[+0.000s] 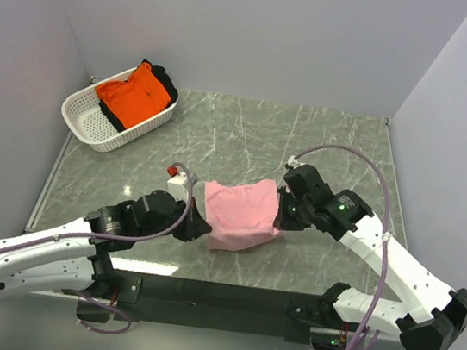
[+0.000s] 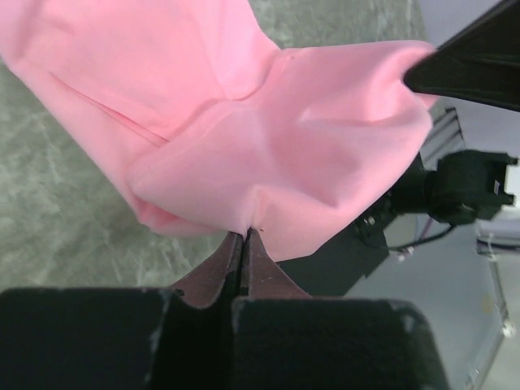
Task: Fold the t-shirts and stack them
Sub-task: Fold the tshirt
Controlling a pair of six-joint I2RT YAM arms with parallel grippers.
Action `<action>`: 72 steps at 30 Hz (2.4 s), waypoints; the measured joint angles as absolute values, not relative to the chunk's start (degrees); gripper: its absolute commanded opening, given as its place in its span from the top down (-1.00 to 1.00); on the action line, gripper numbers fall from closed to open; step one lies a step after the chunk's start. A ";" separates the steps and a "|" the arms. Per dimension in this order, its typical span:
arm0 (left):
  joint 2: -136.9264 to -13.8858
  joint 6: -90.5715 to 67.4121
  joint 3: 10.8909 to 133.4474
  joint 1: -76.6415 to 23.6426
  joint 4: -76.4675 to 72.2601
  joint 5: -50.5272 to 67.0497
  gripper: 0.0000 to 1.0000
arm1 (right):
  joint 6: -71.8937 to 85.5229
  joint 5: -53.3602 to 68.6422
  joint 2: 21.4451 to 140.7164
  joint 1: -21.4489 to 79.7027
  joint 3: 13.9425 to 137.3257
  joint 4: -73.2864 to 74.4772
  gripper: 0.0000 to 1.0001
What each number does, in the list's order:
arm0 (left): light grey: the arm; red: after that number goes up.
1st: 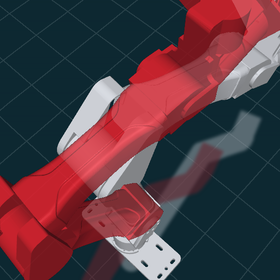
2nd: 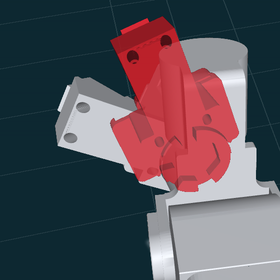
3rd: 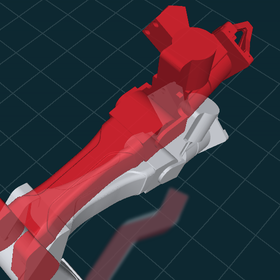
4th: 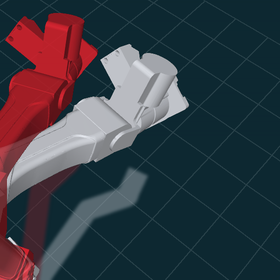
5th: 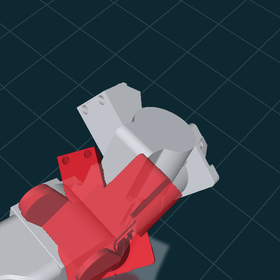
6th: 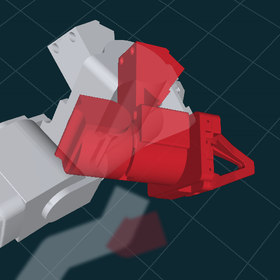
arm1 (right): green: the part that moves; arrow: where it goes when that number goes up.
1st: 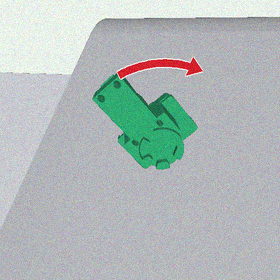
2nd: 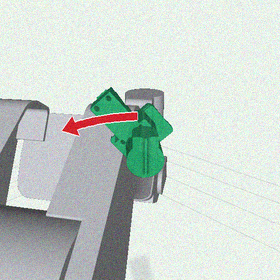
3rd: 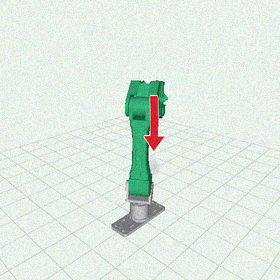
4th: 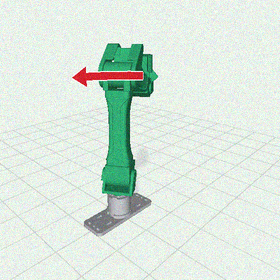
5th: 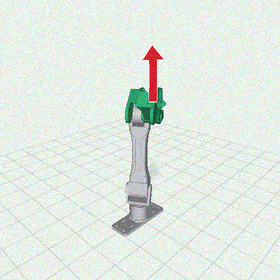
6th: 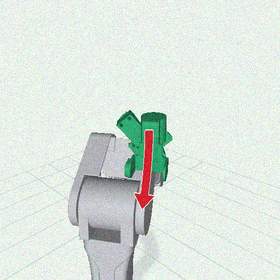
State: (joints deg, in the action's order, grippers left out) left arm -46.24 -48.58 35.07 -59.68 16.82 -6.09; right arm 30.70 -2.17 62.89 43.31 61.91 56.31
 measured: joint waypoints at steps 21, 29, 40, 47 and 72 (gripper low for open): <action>-56.55 -40.66 35.07 -42.41 9.19 3.01 0.99 | 23.59 0.08 82.32 33.67 67.22 46.85 1.00; -64.03 -37.98 35.14 -36.93 5.39 6.42 0.99 | 21.54 2.00 92.31 31.22 73.12 44.80 1.00; -77.38 -34.11 38.79 -30.33 -0.03 11.03 0.99 | 19.20 4.67 106.00 28.64 80.62 43.13 1.00; -83.13 -32.56 42.17 -27.44 -3.46 13.80 0.99 | 18.31 6.37 108.62 26.39 81.91 42.41 1.00; -88.64 -29.41 53.30 -23.16 -0.10 8.73 -0.82 | 19.14 7.14 110.41 20.43 90.52 39.07 -0.27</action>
State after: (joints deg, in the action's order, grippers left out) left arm -88.64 -29.41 53.30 -23.16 -0.10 8.73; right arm 19.14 7.14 110.41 20.43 90.52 39.07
